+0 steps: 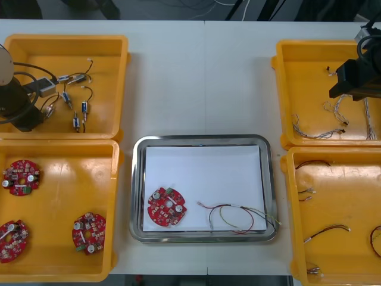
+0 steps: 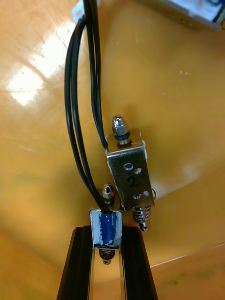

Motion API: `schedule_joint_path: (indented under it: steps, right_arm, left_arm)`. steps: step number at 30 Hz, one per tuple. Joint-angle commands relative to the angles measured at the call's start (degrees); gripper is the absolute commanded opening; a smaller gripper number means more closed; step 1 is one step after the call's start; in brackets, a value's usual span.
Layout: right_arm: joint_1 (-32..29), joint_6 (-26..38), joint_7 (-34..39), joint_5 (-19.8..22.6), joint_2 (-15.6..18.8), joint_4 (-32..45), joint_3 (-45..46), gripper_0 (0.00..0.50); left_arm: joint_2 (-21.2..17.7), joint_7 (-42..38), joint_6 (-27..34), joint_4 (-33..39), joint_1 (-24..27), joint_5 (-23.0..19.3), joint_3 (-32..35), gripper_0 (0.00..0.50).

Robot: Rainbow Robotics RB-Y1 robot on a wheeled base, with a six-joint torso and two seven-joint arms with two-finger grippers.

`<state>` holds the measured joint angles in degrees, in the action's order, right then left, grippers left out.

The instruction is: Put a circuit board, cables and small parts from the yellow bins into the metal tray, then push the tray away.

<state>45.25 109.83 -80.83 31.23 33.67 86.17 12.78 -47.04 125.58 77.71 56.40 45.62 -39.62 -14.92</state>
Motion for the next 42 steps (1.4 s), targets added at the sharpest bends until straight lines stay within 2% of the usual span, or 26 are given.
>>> schedule_joint_path:
  steps: [1, 6, 13, 25, 32, 38, 42]
  right_arm:
    - [4.0, -0.5, 3.3, -1.9, 1.0, -2.8, 1.5, 0.500]
    - [6.6, -3.0, 3.7, -3.8, 1.0, -8.7, 1.7, 0.500]
    - [7.7, -7.2, 3.5, -5.3, 1.0, -12.8, 1.6, 0.500]
    - [9.5, -11.9, 3.7, -8.4, 1.4, -19.1, 1.6, 0.500]
    - [13.4, -16.5, 3.5, -10.7, 1.5, -26.8, 2.2, 0.500]
    - [14.5, -20.3, 3.7, -12.6, 1.5, -31.1, 2.3, 0.500]
    - [15.1, -22.2, 3.8, -13.3, 1.5, -33.6, 2.3, 0.500]
  left_arm:
    - [-0.1, -0.2, 0.3, 0.4, 2.6, -1.0, 1.8, 0.000]
    - [-0.5, -0.7, 2.3, 0.9, 3.5, -1.0, 3.4, 0.000]
    - [-1.8, -1.4, 5.4, 4.0, 3.7, -0.8, 4.8, 0.000]
    - [-3.8, -3.7, 16.1, 12.2, 4.0, -0.5, 9.6, 0.000]
    - [-3.9, -5.8, 24.1, 18.5, 4.0, 0.5, 13.2, 0.000]
    - [-3.9, -15.3, 32.1, 28.6, 2.9, 0.2, 13.9, 0.000]
    - [-3.8, -19.3, 32.3, 33.3, 1.9, -0.4, 14.0, 0.000]
